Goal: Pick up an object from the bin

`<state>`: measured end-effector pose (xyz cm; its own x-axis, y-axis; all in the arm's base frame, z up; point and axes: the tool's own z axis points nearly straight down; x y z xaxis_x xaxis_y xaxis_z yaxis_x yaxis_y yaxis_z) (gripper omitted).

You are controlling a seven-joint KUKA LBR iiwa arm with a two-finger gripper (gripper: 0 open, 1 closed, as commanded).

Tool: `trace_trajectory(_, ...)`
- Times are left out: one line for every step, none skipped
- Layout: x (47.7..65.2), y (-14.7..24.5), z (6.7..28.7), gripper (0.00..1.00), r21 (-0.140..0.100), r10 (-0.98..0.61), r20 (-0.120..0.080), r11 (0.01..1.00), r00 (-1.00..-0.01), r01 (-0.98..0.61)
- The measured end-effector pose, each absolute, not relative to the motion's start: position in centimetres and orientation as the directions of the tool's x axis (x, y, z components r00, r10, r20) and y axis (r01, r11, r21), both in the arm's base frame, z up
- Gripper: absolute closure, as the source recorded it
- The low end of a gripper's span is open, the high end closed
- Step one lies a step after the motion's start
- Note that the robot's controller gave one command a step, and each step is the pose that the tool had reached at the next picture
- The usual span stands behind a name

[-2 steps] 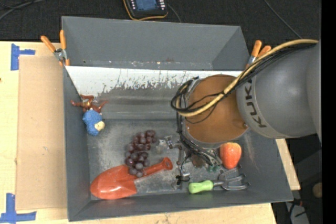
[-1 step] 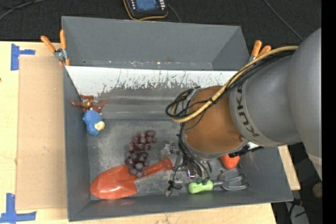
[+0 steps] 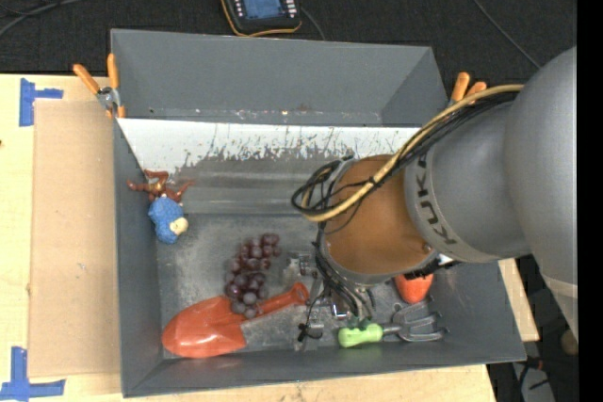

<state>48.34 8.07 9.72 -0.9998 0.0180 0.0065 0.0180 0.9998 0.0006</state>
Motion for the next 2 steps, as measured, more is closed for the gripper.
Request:
trace_trajectory(50.1,8.4,7.7,0.0,0.003,-0.163,0.007,0.987,-0.987,-0.163)
trace_trajectory(49.6,11.7,6.9,0.0,0.002,-0.043,0.007,0.999,-0.999,-0.043)
